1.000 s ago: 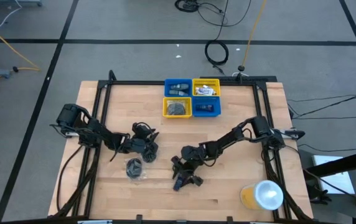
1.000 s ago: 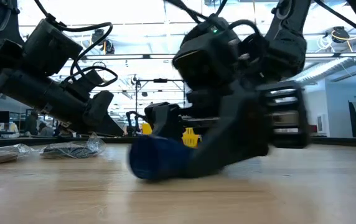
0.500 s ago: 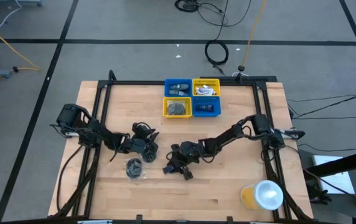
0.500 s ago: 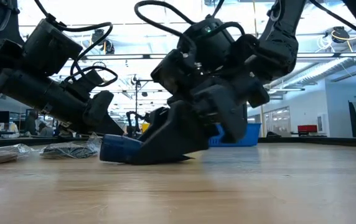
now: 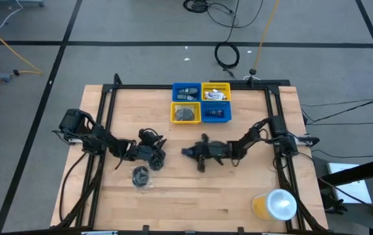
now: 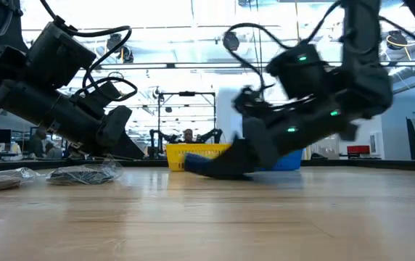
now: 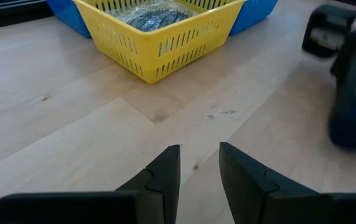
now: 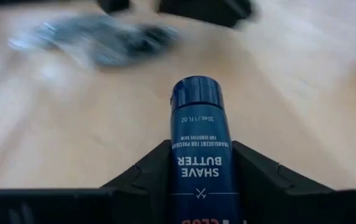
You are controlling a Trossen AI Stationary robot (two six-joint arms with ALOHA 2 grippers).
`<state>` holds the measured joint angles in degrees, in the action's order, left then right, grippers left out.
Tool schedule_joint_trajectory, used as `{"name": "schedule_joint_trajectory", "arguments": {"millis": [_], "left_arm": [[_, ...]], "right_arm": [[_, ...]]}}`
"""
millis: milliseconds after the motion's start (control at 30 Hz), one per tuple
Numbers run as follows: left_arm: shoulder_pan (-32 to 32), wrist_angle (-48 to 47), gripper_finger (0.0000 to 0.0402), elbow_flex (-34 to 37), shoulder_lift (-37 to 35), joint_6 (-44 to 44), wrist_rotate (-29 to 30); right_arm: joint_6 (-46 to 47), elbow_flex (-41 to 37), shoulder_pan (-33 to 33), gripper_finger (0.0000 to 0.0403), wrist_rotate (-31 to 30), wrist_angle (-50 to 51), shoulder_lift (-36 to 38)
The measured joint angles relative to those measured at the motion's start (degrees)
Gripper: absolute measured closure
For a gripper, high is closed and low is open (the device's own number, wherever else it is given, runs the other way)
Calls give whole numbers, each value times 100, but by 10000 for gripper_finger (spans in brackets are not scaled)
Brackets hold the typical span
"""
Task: Pick & Place Travel size toiletries
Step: Put the blue shave cream into the right blue bin
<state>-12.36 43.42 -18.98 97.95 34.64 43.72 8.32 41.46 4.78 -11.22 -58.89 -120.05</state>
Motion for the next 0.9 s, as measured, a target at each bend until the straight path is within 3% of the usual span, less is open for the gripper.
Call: {"name": "schedule_joint_trajectory", "arguments": {"millis": [233, 367, 467, 667, 800, 900], "left_arm": [[2, -68, 293, 0, 0, -1, 0], [2, -118, 293, -2, 0, 0, 29], [9, -136, 293, 0, 0, 3, 89], [46, -140, 293, 0, 0, 12, 132], [101, -133, 293, 0, 0, 17, 134], [139, -129, 293, 0, 0, 38, 132]], "right_arm": [[4, -1243, -17, 267, -1261, 431, 1930], [28, -1615, -141, 267, -2043, 1584, 3283], [67, -1572, -411, 268, -2297, 2701, 4287], [55, -1052, -1335, 268, -1820, 4911, 5345], [-45, -516, -2078, 268, -794, 6052, 5272], [-286, -150, -2469, 268, -310, 6300, 5016]]}}
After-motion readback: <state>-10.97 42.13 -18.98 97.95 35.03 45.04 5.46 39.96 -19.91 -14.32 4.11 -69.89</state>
